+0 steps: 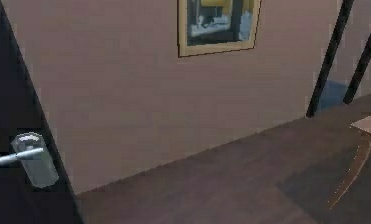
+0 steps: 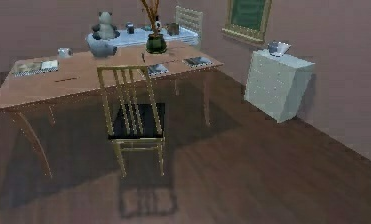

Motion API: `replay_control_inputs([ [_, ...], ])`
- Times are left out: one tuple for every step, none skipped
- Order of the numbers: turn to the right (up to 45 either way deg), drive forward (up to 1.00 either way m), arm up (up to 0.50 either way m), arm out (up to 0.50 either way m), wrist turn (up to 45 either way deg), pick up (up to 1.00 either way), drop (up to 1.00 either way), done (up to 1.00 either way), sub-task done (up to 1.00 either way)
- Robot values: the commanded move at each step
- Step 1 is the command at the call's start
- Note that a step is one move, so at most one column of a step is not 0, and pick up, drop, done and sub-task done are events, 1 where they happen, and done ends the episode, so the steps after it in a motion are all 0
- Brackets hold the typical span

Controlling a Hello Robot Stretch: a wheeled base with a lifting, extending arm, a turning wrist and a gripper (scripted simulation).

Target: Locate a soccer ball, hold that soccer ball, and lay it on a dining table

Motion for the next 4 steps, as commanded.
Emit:
replay_control_inputs([
  [0.0, 0.35, 0.00, 0.00, 0.0, 0.00, 0.00, 0.00, 0.00],
  [27.0, 0.00, 0.00, 0.00, 0.0, 0.00, 0.00, 0.00, 0.00],
  [0.0, 1.00, 0.00, 0.00, 0.0, 0.00, 0.00, 0.00, 0.00],
  [0.0, 0.30, 0.00, 0.00, 0.0, 0.00, 0.00, 0.00, 0.00],
])
